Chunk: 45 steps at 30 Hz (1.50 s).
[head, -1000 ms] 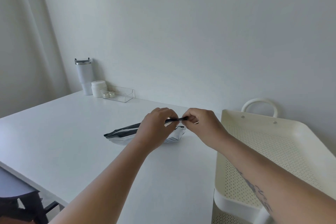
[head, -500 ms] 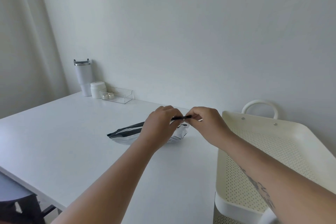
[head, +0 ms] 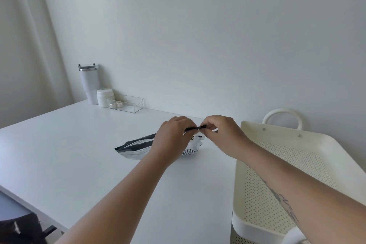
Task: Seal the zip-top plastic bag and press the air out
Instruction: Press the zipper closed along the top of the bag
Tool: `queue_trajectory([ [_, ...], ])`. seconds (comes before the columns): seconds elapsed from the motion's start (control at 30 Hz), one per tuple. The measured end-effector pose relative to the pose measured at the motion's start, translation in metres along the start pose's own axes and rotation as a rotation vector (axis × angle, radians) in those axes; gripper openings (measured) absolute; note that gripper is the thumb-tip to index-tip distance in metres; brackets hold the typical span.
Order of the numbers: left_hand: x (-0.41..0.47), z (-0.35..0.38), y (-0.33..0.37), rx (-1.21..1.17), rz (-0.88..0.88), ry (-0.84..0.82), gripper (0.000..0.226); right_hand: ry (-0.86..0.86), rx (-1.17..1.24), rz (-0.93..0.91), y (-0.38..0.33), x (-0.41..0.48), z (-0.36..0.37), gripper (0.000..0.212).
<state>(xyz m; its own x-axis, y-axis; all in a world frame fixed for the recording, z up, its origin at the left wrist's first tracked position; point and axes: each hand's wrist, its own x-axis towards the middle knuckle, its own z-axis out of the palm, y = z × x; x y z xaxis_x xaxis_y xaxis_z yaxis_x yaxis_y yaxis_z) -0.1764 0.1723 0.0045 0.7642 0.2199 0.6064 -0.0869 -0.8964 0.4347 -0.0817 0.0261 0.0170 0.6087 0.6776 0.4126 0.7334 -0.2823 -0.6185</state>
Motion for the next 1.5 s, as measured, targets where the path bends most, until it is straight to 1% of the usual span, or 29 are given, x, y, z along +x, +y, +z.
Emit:
queue_trajectory([
  [0.17, 0.002, -0.005, -0.005, -0.02, -0.094, -0.061, 0.009, 0.011, -0.016, -0.015, 0.001, 0.001, -0.001, 0.012],
  [0.3, 0.001, -0.005, -0.004, 0.027, -0.075, -0.048, 0.011, -0.014, -0.012, -0.01, 0.002, 0.0, -0.003, 0.015],
  [0.47, 0.003, -0.005, -0.002, 0.021, -0.074, -0.049, 0.013, -0.045, 0.02, 0.011, 0.002, -0.002, -0.007, 0.01],
  [0.67, -0.004, -0.007, -0.008, -0.013, -0.088, -0.097, 0.004, -0.092, -0.003, 0.012, 0.0, -0.004, -0.011, 0.013],
  [0.8, -0.008, -0.011, -0.011, 0.003, -0.075, -0.073, 0.005, -0.082, -0.019, 0.003, -0.002, -0.005, -0.014, 0.015],
  [0.97, -0.01, -0.011, -0.004, 0.039, -0.011, -0.052, 0.008, -0.098, -0.026, 0.003, -0.003, -0.008, -0.015, 0.013],
  [1.07, -0.012, -0.009, -0.002, 0.032, -0.006, -0.021, 0.007, -0.123, -0.005, 0.011, -0.004, -0.009, -0.016, 0.01],
  [1.17, -0.014, -0.006, -0.001, 0.048, 0.0, 0.017, 0.007, -0.15, -0.036, 0.009, -0.006, -0.007, -0.019, 0.011],
  [1.3, -0.018, -0.004, -0.006, 0.063, -0.013, 0.003, 0.004, -0.191, -0.055, 0.004, -0.007, -0.003, -0.022, 0.009],
  [1.37, -0.019, -0.004, -0.007, 0.032, -0.047, 0.013, 0.008, -0.206, -0.056, 0.004, -0.006, 0.002, -0.026, 0.008],
  [1.5, -0.018, -0.008, -0.006, 0.014, -0.079, -0.007, 0.005, -0.186, -0.031, 0.003, -0.004, 0.006, -0.024, 0.01],
])
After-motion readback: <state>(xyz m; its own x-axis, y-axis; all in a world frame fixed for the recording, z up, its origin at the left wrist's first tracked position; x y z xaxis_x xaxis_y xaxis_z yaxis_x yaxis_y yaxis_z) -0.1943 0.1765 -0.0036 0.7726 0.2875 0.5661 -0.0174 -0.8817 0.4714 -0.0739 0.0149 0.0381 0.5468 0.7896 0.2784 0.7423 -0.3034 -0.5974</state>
